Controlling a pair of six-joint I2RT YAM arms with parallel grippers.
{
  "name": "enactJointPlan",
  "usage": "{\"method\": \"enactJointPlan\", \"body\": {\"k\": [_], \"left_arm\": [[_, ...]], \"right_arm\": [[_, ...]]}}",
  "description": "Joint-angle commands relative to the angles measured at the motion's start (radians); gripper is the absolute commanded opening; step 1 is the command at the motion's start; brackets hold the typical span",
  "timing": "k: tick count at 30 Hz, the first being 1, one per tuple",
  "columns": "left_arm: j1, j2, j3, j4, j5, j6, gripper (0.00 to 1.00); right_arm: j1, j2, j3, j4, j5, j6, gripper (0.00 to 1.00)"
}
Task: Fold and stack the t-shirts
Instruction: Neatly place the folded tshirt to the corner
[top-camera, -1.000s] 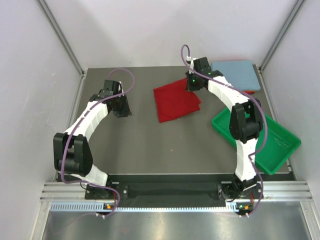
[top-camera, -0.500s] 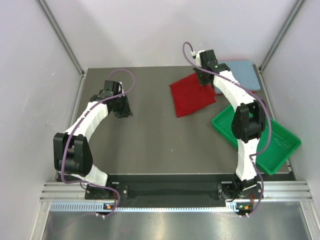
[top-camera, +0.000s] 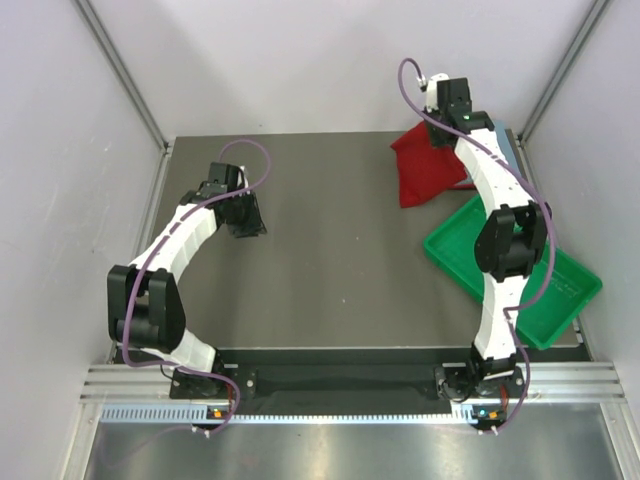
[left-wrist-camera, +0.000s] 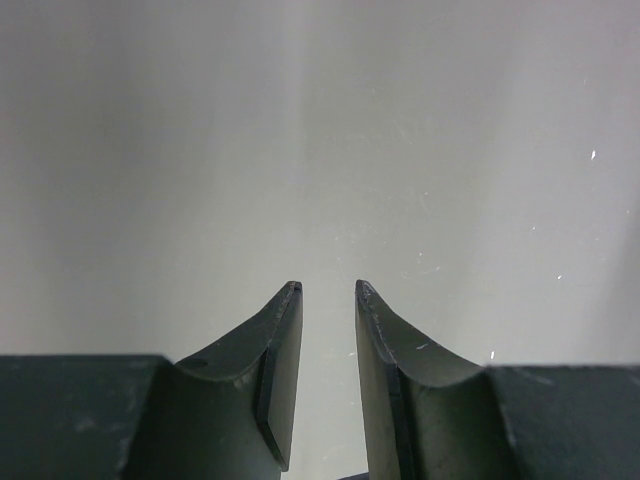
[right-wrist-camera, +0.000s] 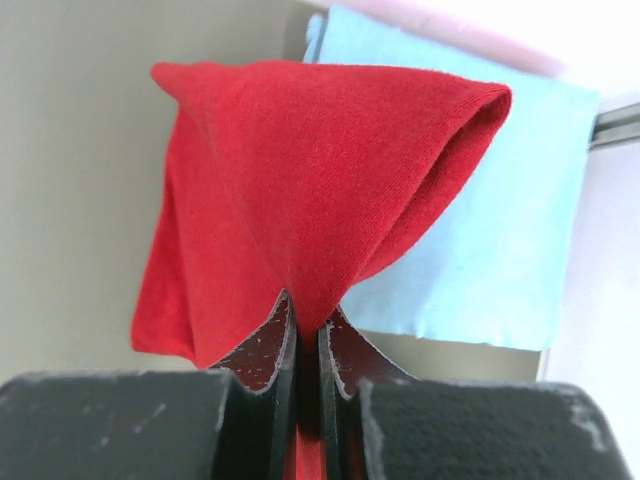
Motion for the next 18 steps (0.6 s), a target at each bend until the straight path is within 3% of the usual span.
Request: {"method": "enactJointPlan", "body": {"k": [1,10,18], "left_arm": [[0.003,-0.02,-0.002,0.041,0.013,0.015,0.33],[0.003,-0.019,-0.008,0.034,0.006,0.017,0.33],[0.003,-0.005,-0.001,0.031,0.006,0.018,0.33]], "right_arm": [[-0.021,-0.02,0.109,0.067,0.005,-0.032,0.0],[-0.079,-0.026,0.137,0.144,-0.023,-0.038,0.0],[-0.171,0.079,0.216,0.138,-0.081,-0.035,0.0]]}}
